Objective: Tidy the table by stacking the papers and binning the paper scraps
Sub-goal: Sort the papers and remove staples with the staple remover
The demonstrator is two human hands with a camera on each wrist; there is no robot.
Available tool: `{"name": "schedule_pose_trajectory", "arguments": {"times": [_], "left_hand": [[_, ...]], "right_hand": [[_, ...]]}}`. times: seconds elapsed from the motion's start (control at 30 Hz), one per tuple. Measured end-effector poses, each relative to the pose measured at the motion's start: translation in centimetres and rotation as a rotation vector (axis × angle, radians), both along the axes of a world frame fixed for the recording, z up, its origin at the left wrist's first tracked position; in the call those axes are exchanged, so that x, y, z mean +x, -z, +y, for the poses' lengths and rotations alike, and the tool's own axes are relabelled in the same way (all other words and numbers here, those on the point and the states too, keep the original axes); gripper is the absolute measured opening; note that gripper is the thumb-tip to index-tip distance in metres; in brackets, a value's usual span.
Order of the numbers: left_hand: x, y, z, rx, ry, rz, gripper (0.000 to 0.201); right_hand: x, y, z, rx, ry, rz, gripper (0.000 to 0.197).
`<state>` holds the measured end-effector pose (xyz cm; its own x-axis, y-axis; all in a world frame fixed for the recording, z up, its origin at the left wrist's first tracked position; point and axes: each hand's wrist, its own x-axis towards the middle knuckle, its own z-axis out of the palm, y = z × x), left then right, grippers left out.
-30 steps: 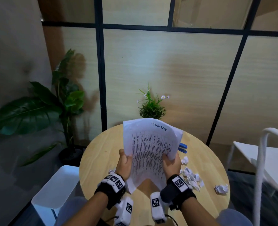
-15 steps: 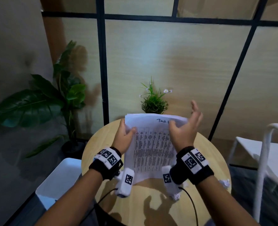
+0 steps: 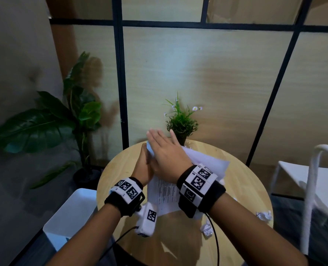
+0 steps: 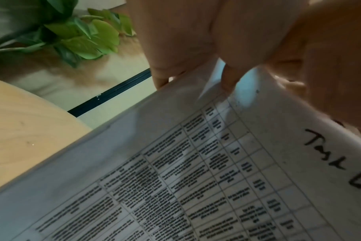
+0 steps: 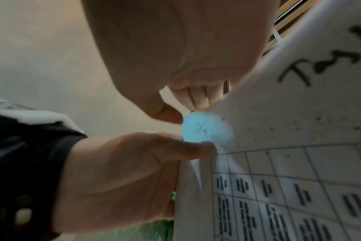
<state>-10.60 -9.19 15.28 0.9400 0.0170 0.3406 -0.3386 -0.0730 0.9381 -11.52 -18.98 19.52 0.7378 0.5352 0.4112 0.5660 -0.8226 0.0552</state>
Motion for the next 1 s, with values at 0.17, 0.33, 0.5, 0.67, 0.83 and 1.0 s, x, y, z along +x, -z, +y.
{"name": "schedule_pose_trajectory", "arguments": {"times": [0.17,0.33,0.5,0.67,0.83,1.0], "left_hand": [[1.2,1.3,-0.6,-0.133,0.108,0.002,0.044],[2.1,1.4,0.4,0.02,0.011,-0.046,0.023],[1.7,0.6,1.0,0.062,-0.026,-0.084,0.018],[1.6,0.3,0.7,0.062,0.014,-0.038,0.021],[1.5,-0.8,-0.1,0.269,-0.122,-0.202,0.016],[1.0,0.2,-0.6,0.089,-0.199,-0.214,0.015]], "right_hand": [[-0.2,-0.4,-1.5,-0.091,0.051,0.067,0.073],[0.2,-1.0,-6.3,-0.07,0.352,0.057,0.059],[1.0,-0.3,-13.1,0.628,0.425,0.225,0.018],[1.8,4.6,-12.6,1.383,0.201,0.534,0.02],[2.1,4.3,-10.0,1.547,0.134,0.342,0.021],[1.2,4.7,-8.9,1.512,0.054,0.164,0.027]]}}
